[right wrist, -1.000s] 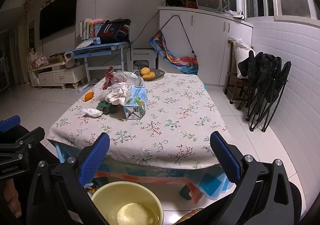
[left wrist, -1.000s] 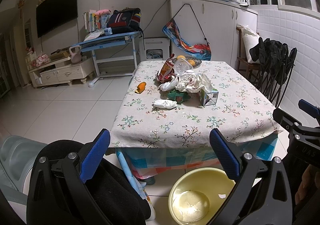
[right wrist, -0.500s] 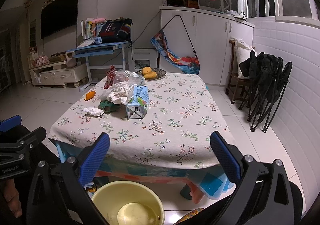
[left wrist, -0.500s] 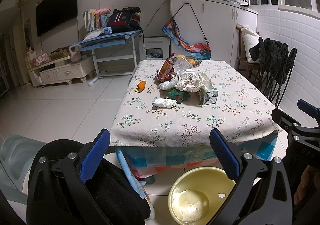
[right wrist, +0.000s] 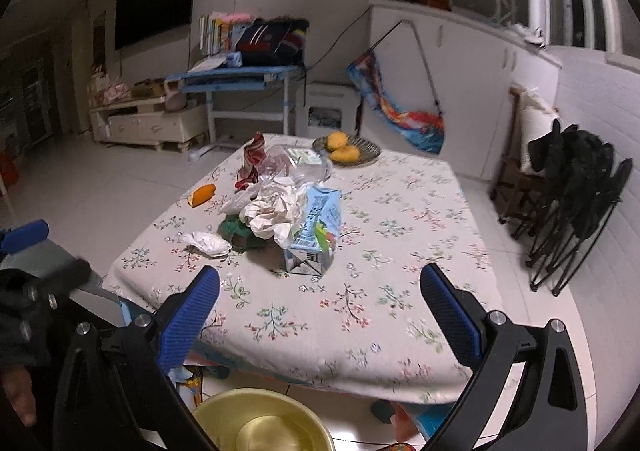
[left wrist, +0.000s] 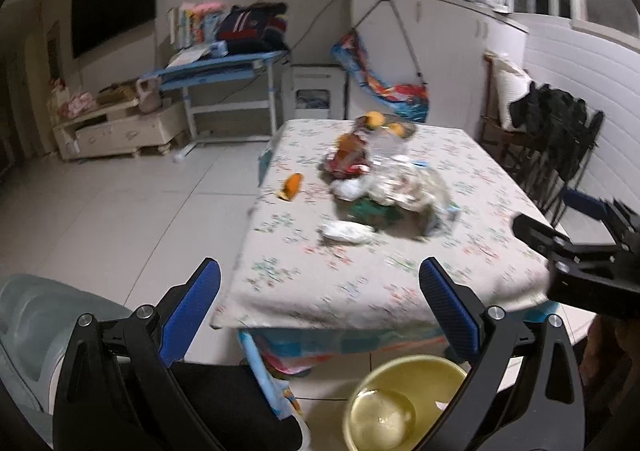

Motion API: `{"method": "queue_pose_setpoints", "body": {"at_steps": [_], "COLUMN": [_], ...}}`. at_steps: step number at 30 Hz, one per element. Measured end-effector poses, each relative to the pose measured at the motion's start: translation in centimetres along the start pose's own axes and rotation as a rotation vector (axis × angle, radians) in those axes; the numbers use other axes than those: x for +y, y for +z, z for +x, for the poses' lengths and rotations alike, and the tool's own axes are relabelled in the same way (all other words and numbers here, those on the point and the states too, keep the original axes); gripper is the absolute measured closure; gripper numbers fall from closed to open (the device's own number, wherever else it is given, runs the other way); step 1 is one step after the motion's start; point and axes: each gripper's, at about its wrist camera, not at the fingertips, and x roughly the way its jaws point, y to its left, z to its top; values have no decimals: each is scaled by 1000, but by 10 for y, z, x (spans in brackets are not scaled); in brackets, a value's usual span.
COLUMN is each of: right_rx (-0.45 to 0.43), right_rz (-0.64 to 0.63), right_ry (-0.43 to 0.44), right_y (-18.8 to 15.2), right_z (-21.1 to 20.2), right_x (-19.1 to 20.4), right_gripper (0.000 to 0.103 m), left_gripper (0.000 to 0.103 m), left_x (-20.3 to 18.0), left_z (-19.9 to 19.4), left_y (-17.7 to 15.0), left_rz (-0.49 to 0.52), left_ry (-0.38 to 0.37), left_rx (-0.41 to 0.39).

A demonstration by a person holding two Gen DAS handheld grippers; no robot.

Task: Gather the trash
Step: 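Grasp the crumpled white tissue with the right tool while the left grasps the orange bread piece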

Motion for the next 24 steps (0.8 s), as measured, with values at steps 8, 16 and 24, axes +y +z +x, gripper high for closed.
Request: {"method": "queue_pose_setpoints", "body": {"at_steps": [8,16,24], "right_rx": [60,74,74], "right_rz": [5,-10,-22], "right_ry": [52,115,170], "right_y": [17,33,43], "right_z": [41,71,94], "right_x": [-14,-8,-1], "right_gripper": [7,7,11], "left_gripper": [7,24,54], "left_x": [17,19,19], "left_z": [76,169,231], "left_y": [46,88,97], "left_rz": [-12,27,72], "left_ry": [50,77,50], "left_rx": [94,208,296]}}
